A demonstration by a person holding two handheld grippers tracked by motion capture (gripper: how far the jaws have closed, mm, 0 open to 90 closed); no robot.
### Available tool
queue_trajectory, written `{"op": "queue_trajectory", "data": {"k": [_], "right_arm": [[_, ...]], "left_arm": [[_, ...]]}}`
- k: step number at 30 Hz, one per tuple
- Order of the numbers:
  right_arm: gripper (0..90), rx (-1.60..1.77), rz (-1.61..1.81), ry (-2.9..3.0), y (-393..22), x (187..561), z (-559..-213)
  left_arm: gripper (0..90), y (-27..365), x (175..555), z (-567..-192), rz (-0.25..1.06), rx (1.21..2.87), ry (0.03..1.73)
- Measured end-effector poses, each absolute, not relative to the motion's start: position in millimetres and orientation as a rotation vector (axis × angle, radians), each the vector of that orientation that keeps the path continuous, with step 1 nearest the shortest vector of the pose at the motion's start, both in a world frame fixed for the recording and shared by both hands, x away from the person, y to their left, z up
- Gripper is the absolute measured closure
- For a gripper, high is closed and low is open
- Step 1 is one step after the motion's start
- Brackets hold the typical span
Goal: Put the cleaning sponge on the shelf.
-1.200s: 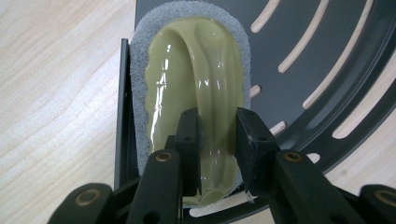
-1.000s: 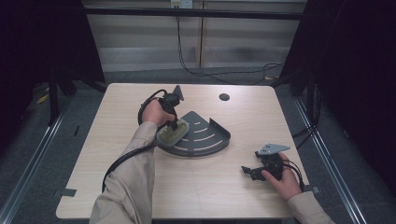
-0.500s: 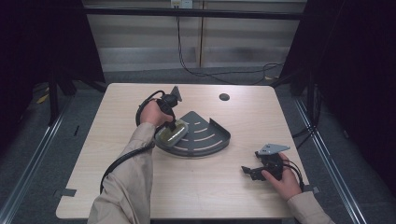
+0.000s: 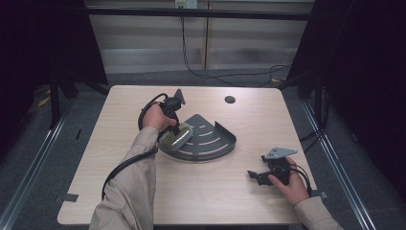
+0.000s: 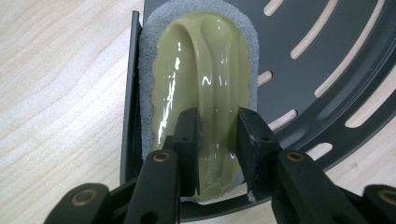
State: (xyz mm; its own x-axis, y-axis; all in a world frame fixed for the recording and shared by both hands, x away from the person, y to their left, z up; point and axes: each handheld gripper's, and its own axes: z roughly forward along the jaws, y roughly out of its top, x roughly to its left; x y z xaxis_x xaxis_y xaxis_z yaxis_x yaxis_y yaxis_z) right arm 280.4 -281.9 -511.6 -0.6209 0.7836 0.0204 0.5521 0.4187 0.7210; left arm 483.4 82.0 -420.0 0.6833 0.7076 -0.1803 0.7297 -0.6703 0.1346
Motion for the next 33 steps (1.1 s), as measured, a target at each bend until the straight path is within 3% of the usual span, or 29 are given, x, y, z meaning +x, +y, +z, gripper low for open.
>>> {"op": "queue_trajectory", "data": {"k": [14, 33], "right_arm": [[12.9, 1.152, 1.019, 2.359, -282.0, 280.5, -511.6], [12.9, 1.153, 1.021, 2.359, -281.9, 280.5, -511.6]], "left_arm": [[64.6, 87.5, 480.8, -417.5, -0.162, 2.670, 1.191], [37.9, 98.0, 476.1, -406.3, -0.074, 2.609, 1.228]]}}
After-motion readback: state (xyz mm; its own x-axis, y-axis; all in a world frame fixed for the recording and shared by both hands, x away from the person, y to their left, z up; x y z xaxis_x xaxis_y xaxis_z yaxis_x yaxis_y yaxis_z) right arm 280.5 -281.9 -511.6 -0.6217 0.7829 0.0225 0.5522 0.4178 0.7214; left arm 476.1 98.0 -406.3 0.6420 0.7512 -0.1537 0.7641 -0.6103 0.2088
